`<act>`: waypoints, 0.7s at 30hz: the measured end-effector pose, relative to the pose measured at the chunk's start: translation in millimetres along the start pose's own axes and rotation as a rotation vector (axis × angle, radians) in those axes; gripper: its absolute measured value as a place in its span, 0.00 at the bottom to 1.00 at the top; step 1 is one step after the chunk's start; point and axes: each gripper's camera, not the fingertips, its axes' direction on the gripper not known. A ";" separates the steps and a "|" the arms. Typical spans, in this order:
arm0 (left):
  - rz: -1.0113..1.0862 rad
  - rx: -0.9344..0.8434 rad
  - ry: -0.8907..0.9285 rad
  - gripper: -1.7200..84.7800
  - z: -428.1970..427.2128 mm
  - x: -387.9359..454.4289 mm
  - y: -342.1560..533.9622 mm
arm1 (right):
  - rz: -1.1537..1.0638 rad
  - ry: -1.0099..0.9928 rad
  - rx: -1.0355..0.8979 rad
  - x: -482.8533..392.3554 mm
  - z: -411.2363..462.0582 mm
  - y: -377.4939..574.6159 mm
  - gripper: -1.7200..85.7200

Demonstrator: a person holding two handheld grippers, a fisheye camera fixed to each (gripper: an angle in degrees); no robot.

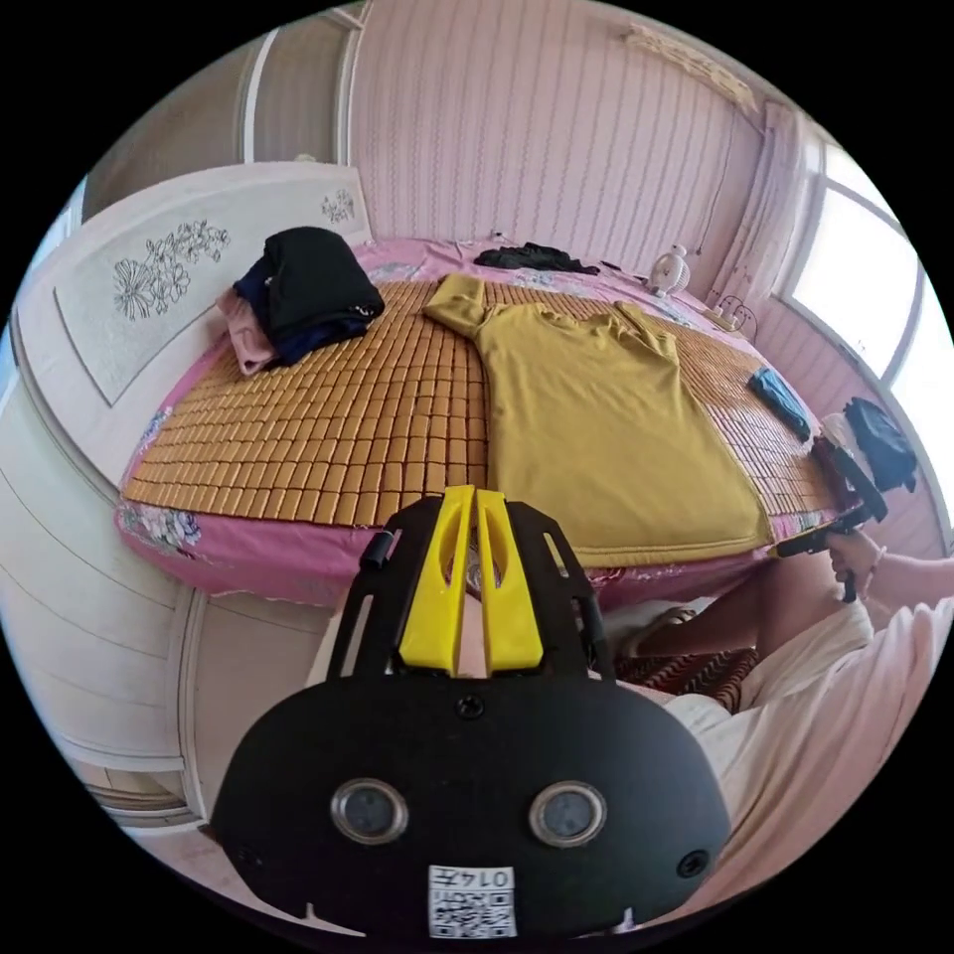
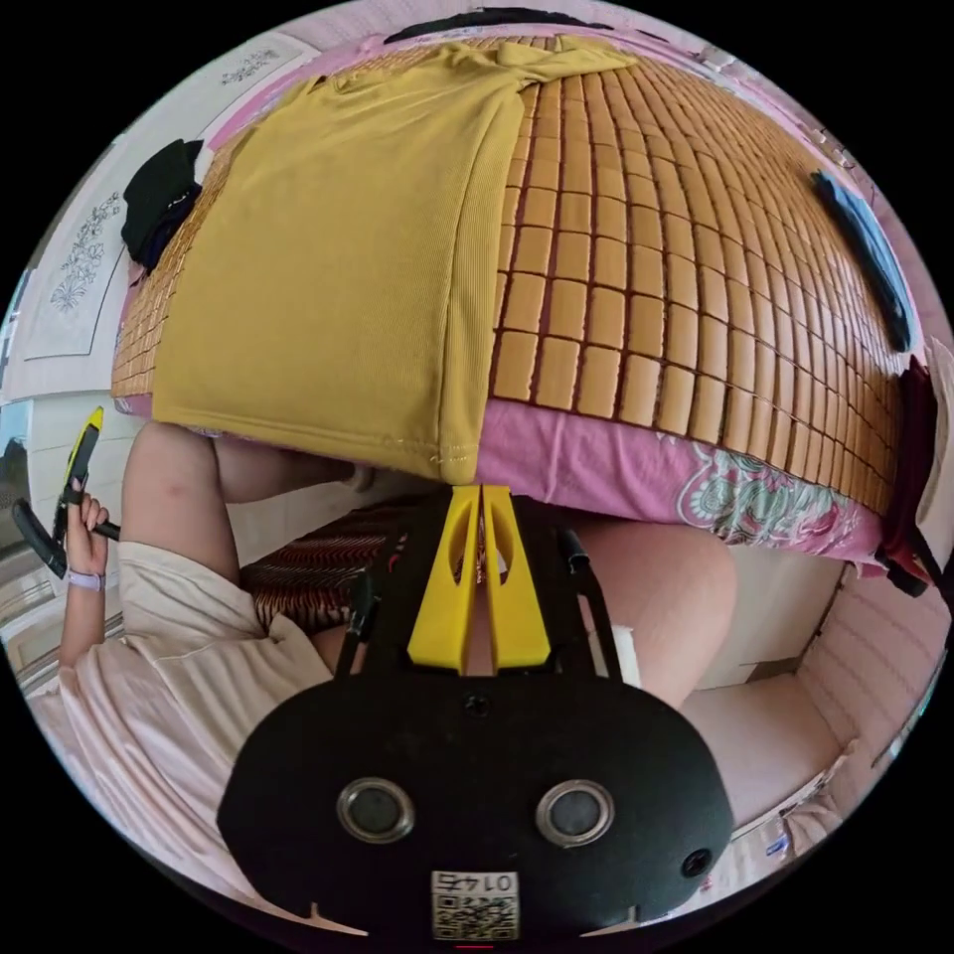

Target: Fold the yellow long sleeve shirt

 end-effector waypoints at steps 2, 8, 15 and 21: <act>0.039 0.052 -0.061 0.01 -8.8 14.2 8.7 | 0.037 0.079 0.235 -5.9 -32.2 28.7 0.02; 0.179 0.142 -0.054 0.02 -21.2 48.3 28.3 | 0.053 0.167 0.533 -4.5 -77.6 117.6 0.02; 0.343 0.254 0.116 0.06 -9.5 102.1 33.3 | 0.211 0.169 0.661 26.4 -94.7 179.9 0.02; 0.352 0.257 0.262 0.07 52.5 133.6 21.7 | 0.250 0.262 0.693 0.6 -72.7 141.7 0.02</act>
